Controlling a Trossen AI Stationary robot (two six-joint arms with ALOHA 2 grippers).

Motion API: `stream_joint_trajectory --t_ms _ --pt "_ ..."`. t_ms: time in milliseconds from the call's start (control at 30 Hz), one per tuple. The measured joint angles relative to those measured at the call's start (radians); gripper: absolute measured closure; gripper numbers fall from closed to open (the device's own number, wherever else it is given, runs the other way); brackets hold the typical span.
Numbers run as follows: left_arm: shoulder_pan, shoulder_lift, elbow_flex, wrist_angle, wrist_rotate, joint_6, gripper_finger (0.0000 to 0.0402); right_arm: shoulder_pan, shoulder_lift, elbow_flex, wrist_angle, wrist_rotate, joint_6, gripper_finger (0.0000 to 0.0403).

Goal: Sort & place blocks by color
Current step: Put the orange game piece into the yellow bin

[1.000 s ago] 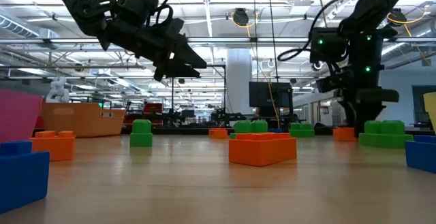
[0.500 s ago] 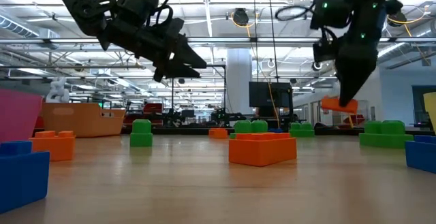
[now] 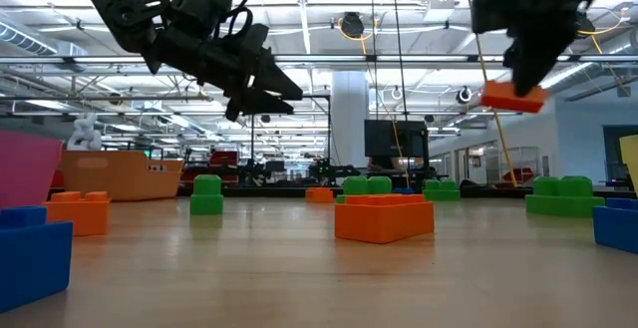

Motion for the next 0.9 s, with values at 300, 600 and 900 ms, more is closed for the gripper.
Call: stream_joint_trajectory --t_ms 300,600,900 --pt "-0.035 0.0 0.0 0.044 0.043 -0.087 0.0172 0.254 0.004 0.011 -0.225 -0.074 0.255 0.0277" --pt "-0.07 0.0 0.0 0.075 0.044 -0.082 0.0172 0.491 0.004 0.011 -0.241 -0.197 0.536 0.0277" --pt "-0.072 0.0 0.0 0.054 0.043 -0.079 0.0172 0.635 0.042 0.011 -0.317 -0.21 0.739 0.0262"
